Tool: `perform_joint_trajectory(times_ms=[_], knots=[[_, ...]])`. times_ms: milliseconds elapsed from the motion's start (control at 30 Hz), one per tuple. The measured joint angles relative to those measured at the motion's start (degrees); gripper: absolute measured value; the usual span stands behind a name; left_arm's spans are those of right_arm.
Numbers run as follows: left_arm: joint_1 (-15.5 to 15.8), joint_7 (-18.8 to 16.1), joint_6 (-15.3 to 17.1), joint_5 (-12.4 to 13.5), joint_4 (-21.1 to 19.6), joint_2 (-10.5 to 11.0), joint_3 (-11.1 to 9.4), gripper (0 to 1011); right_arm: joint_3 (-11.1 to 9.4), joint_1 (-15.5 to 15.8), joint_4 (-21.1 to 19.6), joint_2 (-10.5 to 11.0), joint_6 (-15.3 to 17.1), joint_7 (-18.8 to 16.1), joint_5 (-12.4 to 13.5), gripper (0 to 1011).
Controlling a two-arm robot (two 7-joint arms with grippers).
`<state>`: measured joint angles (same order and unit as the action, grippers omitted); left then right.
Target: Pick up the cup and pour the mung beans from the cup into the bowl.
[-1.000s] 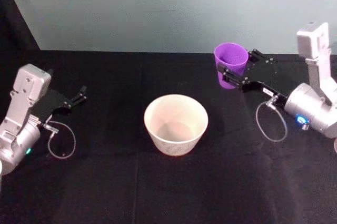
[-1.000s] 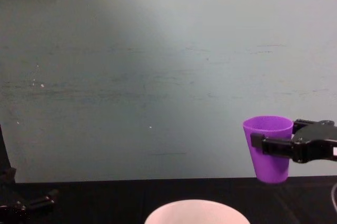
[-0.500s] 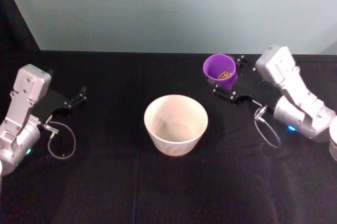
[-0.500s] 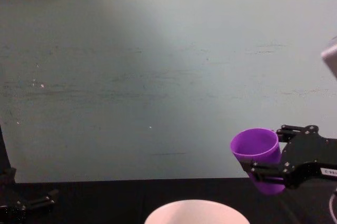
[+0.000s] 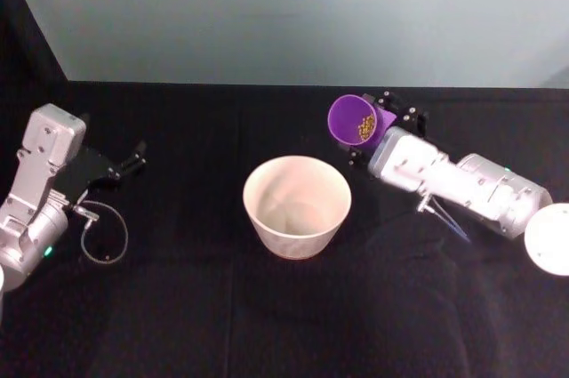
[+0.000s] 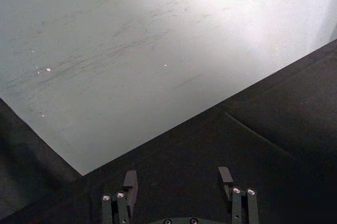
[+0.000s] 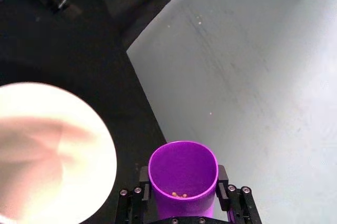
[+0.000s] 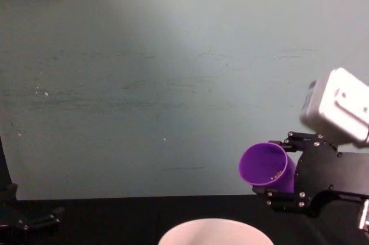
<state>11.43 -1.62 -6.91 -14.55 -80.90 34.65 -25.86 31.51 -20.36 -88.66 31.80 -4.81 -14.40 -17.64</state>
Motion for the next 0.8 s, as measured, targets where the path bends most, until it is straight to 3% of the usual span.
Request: perform_joint_trajectory(times_ms=[133,400,800], knots=[[0.0,0.0,0.0,0.0,0.0,0.0,0.0,1000,1.52,-0.12,-1.29,0.67,0.48,1.37,-5.95,729],[0.0,0.0,0.0,0.0,0.0,0.0,0.0,1000,3.12,-0.36,-2.79,1.56,0.6,2.96,-13.76,729],[0.0,0.0,0.0,0.0,0.0,0.0,0.0,1000,4.51,-0.4,-3.36,1.7,1.0,4.54,-22.19,729]])
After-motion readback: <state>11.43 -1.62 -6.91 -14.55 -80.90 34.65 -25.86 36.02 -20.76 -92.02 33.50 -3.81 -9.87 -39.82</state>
